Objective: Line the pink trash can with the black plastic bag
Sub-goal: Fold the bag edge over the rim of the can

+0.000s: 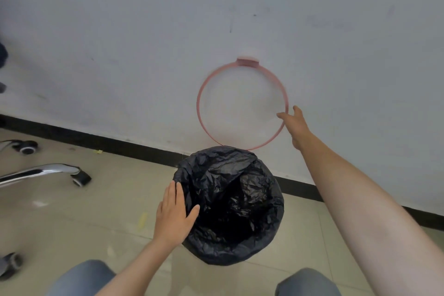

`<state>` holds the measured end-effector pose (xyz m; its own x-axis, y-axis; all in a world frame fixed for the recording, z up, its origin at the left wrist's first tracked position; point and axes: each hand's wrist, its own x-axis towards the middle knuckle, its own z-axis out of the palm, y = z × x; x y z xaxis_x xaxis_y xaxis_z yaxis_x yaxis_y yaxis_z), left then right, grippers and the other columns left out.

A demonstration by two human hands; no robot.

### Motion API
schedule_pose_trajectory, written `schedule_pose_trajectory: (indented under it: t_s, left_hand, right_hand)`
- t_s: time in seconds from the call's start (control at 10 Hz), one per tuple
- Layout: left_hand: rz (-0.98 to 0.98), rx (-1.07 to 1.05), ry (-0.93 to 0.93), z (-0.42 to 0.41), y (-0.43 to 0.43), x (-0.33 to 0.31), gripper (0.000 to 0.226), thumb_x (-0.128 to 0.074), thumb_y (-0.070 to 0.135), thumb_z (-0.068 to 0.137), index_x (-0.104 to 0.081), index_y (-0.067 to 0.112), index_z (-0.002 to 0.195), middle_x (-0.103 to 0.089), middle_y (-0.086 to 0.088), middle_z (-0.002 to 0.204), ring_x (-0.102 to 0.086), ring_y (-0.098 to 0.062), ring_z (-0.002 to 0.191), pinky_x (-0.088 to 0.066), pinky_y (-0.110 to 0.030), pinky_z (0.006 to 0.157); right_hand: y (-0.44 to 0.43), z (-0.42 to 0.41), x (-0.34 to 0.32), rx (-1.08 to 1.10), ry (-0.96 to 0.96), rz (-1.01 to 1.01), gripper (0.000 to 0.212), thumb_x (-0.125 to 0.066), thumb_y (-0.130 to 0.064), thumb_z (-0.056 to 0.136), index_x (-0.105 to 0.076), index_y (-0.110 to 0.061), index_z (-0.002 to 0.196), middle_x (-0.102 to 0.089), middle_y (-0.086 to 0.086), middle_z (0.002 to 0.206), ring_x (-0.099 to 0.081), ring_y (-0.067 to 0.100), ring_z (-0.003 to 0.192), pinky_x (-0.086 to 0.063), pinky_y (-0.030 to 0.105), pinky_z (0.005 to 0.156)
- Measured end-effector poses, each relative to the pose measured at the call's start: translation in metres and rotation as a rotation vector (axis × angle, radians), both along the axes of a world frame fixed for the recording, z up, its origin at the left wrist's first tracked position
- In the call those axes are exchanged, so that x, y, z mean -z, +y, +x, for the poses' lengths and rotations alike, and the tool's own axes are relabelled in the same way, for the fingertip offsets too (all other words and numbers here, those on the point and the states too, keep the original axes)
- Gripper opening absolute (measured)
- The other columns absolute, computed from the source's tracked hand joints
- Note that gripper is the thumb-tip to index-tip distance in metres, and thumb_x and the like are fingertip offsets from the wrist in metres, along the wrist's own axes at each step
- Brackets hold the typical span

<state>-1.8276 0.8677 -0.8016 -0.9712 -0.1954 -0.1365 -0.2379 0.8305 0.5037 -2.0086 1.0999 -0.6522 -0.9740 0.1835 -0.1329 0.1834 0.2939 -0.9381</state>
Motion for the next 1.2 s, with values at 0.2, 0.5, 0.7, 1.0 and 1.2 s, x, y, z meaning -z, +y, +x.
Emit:
schedule_pose_trajectory:
  t_s: [0.2, 0.5, 0.7, 1.0, 1.2]
  left_hand:
    - [0.246, -0.053, 0.012, -0.001, 0.0, -0.001, 0.072, -0.035, 0.049, 0.091, -0.005, 0.011, 0.145, -0.004, -0.008, 0.156, -0.002, -0.023, 0.143, -0.011, -0.04, 0.116]
    - [0.852, -0.424, 0.174, 0.012, -0.007, -0.02, 0.048, -0.023, 0.032, 0.099, -0.012, 0.024, 0.145, -0.012, -0.002, 0.155, -0.008, -0.022, 0.142, -0.009, -0.043, 0.115]
    - [0.087, 0.067, 0.276, 0.037, 0.009, 0.013, 0.077, -0.019, 0.057, 0.077, -0.026, 0.016, 0.142, -0.02, -0.008, 0.153, -0.003, -0.02, 0.139, -0.01, -0.039, 0.113]
    - [-0.236, 0.288, 0.337, 0.06, 0.016, 0.03, 0.054, -0.005, 0.045, 0.094, -0.042, 0.02, 0.125, -0.033, -0.008, 0.137, 0.006, -0.014, 0.143, -0.006, -0.033, 0.114]
    - [-0.386, 0.32, 0.273, 0.046, 0.02, 0.027, 0.049, -0.025, 0.037, 0.086, -0.041, 0.021, 0.129, -0.054, -0.017, 0.131, -0.026, -0.028, 0.129, -0.007, -0.038, 0.107]
  right_hand:
    - [0.018, 0.045, 0.017, 0.006, 0.094, -0.061, 0.057, -0.015, -0.036, 0.1, -0.061, -0.015, 0.074, -0.059, 0.013, 0.108, -0.047, 0.024, 0.111, -0.024, 0.047, 0.11]
    - [0.03, 0.197, 0.123, -0.492, 0.259, 0.849, 0.048, -0.033, -0.049, 0.087, -0.072, -0.02, 0.092, -0.07, 0.006, 0.108, -0.053, 0.024, 0.113, -0.049, 0.037, 0.094]
    - [0.01, 0.235, 0.149, -0.718, 0.198, 1.222, 0.059, -0.036, -0.057, 0.074, -0.045, -0.024, 0.122, -0.066, 0.003, 0.12, -0.036, 0.02, 0.12, -0.003, 0.033, 0.107]
    - [-0.004, 0.218, 0.161, -0.682, 0.21, 1.312, 0.066, -0.08, -0.05, 0.052, -0.049, -0.026, 0.105, -0.073, 0.004, 0.101, -0.067, 0.022, 0.102, -0.011, 0.038, 0.105]
    - [-0.025, 0.189, 0.134, -0.56, 0.105, 1.202, 0.069, -0.076, -0.043, 0.064, -0.051, -0.023, 0.125, -0.052, 0.021, 0.134, -0.039, 0.03, 0.132, -0.043, 0.046, 0.1]
